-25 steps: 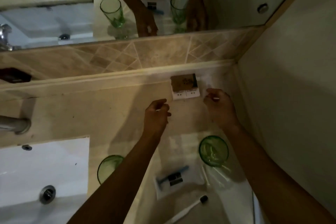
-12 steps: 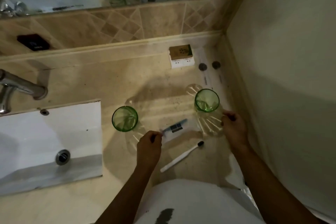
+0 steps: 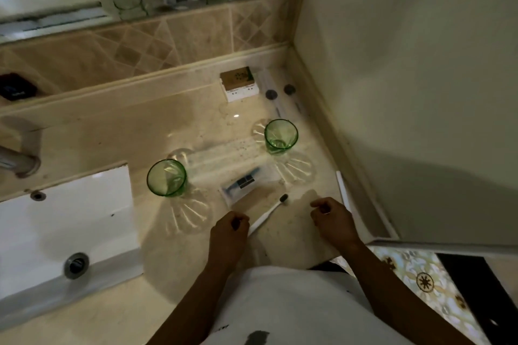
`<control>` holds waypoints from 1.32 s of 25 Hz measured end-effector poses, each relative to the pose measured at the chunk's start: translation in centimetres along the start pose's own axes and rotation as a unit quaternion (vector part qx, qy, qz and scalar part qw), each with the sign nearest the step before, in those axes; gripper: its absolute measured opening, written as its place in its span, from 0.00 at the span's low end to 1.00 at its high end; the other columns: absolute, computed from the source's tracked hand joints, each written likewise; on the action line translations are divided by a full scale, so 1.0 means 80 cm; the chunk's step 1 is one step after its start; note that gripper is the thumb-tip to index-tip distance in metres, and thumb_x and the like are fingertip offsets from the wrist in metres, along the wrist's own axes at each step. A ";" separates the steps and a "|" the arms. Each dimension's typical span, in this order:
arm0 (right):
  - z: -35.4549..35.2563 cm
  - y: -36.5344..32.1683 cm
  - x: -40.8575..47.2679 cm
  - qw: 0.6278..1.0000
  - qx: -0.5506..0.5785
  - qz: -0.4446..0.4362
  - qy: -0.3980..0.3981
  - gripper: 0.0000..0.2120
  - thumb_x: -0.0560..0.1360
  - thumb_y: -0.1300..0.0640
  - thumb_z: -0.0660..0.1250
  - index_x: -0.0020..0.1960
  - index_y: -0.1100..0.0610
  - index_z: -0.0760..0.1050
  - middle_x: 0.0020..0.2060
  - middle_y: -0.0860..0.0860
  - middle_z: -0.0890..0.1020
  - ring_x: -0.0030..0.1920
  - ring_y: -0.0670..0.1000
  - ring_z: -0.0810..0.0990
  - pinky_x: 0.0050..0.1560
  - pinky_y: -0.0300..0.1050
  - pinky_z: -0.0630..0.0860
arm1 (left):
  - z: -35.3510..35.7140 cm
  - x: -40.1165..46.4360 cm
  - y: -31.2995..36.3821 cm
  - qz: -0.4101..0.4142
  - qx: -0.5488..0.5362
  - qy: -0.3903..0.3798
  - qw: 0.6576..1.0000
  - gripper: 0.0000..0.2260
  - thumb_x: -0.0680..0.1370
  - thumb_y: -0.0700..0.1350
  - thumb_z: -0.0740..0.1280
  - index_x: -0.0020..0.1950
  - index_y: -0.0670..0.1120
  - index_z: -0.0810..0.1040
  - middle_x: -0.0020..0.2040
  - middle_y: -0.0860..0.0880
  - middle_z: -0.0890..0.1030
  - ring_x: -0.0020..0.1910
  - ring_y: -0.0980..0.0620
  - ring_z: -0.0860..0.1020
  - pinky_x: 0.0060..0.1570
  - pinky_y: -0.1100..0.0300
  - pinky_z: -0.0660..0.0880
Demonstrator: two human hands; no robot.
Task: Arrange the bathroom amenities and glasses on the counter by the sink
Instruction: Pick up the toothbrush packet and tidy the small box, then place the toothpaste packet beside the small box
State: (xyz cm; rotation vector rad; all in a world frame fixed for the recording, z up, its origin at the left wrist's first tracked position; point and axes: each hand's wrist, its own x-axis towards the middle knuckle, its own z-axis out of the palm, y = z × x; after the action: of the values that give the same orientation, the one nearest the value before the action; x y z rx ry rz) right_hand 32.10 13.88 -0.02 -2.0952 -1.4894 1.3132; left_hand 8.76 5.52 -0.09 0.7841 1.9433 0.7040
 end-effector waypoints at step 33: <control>0.126 -0.155 0.009 0.919 0.280 0.160 -0.229 0.07 0.77 0.58 0.70 0.44 0.62 0.80 0.32 0.55 0.80 0.31 0.50 0.76 0.31 0.44 0.71 | -0.068 0.071 0.041 -0.041 -0.264 0.073 0.961 0.21 0.76 0.33 0.70 0.63 0.54 0.77 0.51 0.43 0.84 0.43 0.49 0.84 0.38 0.55 0.83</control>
State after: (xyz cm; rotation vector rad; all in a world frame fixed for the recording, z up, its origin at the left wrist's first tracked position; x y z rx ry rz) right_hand 16.55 17.17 1.94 -1.7570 -0.7496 2.1587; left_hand 2.50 10.98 1.73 0.3267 1.7773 1.1900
